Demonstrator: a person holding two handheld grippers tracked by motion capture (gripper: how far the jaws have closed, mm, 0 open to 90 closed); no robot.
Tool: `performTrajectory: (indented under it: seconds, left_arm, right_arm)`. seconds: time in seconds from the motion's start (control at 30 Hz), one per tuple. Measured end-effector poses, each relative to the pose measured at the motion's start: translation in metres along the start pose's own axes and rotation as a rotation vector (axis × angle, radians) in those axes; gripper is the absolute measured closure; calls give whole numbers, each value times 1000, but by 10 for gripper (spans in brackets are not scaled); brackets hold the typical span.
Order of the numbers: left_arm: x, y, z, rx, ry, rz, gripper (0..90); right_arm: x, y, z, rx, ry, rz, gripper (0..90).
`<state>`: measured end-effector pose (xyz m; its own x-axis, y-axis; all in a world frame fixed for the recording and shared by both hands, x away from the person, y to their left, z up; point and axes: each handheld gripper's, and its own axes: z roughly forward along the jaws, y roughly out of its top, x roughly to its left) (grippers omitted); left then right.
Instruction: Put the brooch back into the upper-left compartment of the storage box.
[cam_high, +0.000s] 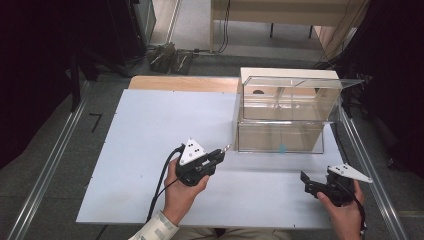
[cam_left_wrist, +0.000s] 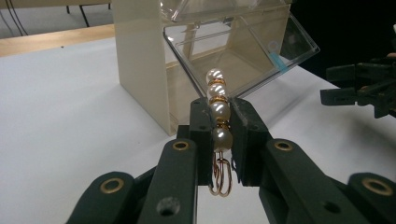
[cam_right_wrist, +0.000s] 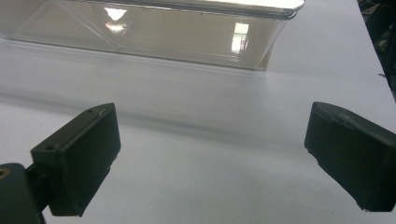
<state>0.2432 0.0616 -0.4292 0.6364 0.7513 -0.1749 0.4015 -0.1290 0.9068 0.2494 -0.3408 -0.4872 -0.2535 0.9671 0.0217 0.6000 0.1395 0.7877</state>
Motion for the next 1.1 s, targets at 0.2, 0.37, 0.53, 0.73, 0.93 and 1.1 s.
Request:
performTrajectory:
  seconds: [0.2,0.37,0.53,0.73,0.93,1.1]
  left_arm:
    - [-1,3,1,-11,-7,-3,805]
    - [-3,6,4,-19,-13,-3,805]
    - [-5,10,8,-33,-18,-4,805]
    - [-8,16,10,-41,-30,1,804]
    - [-10,19,12,-48,-32,2,805]
    - [-12,21,14,-55,-38,1,805]
  right_arm:
    - [0,0,0,0,1,0,21]
    - [0,0,0,-1,1,-1,21]
    - [0,0,0,-1,2,1,21]
    - [0,0,0,0,3,1,21]
    - [0,0,0,0,3,2,21]
    - [0,0,0,1,4,2,21]
